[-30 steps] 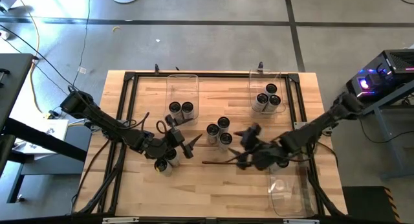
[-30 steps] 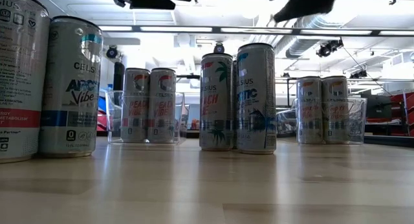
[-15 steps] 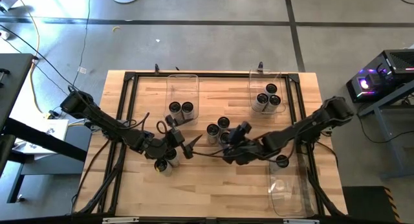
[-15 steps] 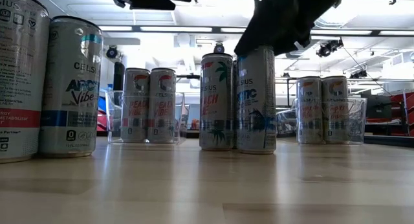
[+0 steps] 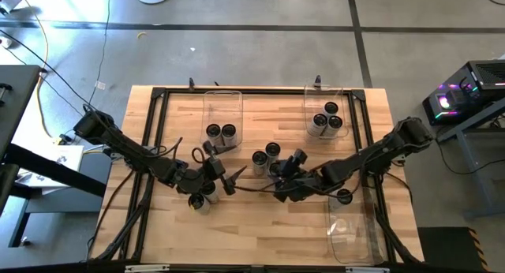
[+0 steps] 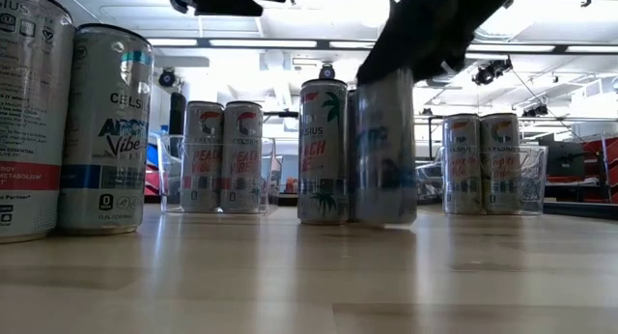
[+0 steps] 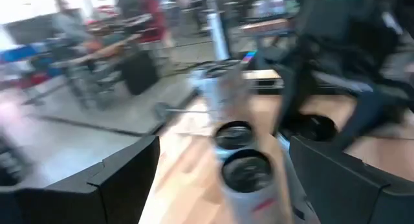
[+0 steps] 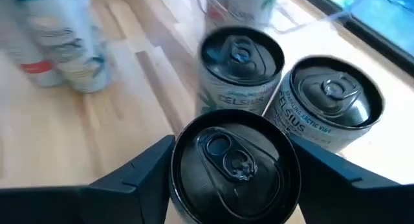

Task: Sort soda cans
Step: Put the white-blue soda can into the bottom transparent bin

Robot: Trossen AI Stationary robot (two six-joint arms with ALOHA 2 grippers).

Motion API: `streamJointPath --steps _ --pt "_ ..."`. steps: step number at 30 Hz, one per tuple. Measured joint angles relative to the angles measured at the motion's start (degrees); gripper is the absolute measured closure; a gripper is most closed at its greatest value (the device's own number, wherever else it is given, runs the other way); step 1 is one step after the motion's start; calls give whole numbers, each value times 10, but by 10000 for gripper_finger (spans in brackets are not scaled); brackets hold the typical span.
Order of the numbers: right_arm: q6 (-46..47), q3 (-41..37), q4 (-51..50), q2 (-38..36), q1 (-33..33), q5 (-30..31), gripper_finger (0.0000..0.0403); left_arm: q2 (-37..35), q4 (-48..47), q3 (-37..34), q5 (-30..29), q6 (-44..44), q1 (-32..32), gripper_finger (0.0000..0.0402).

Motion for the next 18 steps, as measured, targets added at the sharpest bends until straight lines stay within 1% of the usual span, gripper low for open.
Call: streamJointPath --steps 1,3,5,7,10,14,18 --pt "-7 0 -1 -12 8 -1 162 0 0 0 28 0 0 62" --pt "-33 0 3 -43 25 -9 162 0 3 0 103 0 5 62" --pt "-70 0 4 -72 47 -25 162 6 14 0 186 -1 12 62" --pt "-111 0 6 -97 70 -37 162 20 28 0 250 4 20 62" --pt "-178 0 34 -119 103 -63 162 58 88 0 317 21 29 62" --pt "-266 0 94 -123 132 -110 162 117 204 0 399 29 43 62" --pt "-308 0 135 -123 131 -119 162 167 306 0 477 -8 61 62"
